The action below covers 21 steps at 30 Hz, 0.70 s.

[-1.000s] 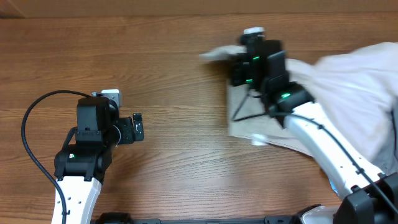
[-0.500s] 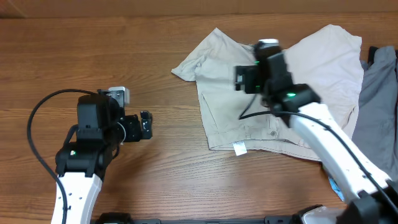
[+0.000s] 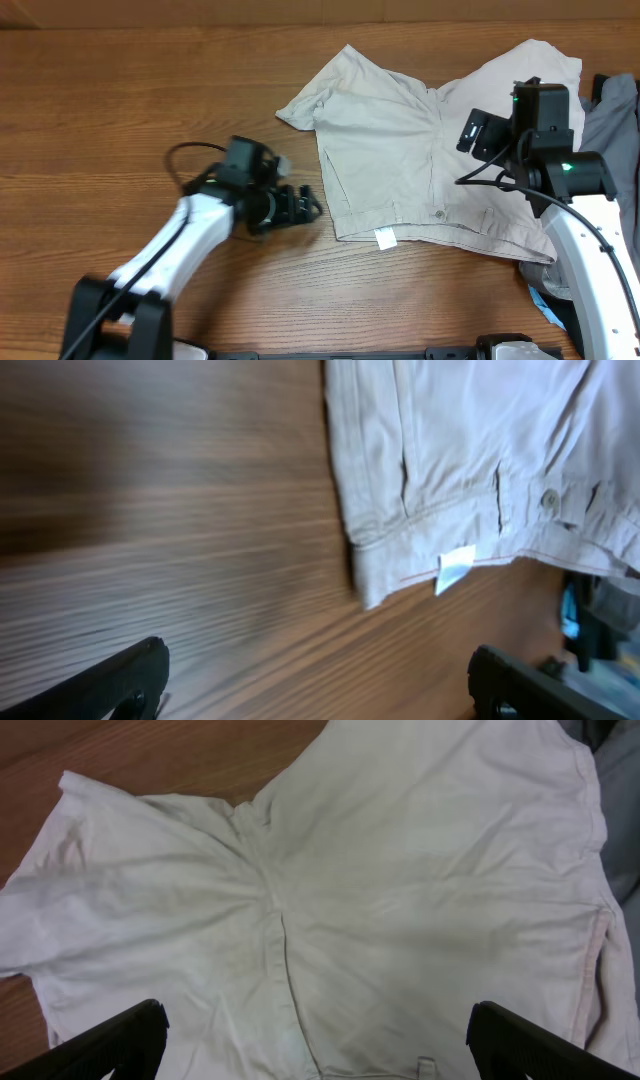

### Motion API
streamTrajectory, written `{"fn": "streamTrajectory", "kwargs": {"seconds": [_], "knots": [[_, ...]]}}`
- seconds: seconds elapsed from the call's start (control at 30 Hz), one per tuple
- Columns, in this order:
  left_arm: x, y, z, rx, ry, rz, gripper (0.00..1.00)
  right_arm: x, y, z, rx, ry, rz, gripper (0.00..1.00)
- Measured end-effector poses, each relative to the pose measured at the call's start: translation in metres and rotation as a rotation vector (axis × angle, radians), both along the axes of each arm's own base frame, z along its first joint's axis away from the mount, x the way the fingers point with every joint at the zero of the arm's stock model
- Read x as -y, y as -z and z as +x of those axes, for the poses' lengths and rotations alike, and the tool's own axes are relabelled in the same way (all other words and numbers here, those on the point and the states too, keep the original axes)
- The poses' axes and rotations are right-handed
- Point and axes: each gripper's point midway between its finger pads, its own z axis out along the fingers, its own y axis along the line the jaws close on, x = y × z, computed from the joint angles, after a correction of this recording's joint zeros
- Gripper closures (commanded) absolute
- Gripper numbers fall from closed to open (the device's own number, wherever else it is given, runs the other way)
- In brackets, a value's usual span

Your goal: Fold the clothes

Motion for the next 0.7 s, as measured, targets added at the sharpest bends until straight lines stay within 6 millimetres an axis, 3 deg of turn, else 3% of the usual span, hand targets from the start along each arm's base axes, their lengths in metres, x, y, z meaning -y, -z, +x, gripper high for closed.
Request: {"fn": "streamTrajectory", "kwargs": {"seconds": [0.2,0.27,0.37,0.53,0.6,0.7], "knots": [[0.059,0.039,-0.012,-0.126,0.020,-0.065,0.10,0.005,0.003,-0.004,-0.019,0.015,0.001,0.00],[0.082,0.038,-0.004,-0.104,0.014,-0.114,0.31,0.005,0.003,-0.004,-0.020,0.015,0.001,0.00],[0.099,0.041,-0.004,-0.120,-0.001,-0.151,0.96,0.005,0.003,-0.004,-0.022,0.015,0.002,0.00],[0.104,0.055,-0.020,-0.221,-0.020,-0.131,0.96,0.004,0.004,-0.005,-0.025,0.013,0.004,0.00],[0.090,0.059,-0.029,-0.288,-0.032,-0.096,0.96,0.005,0.004,-0.005,-0.026,0.015,0.004,0.00],[0.048,0.059,-0.050,-0.449,-0.074,-0.025,0.96,0.010,0.004,-0.005,-0.027,0.030,0.005,0.00]]}}
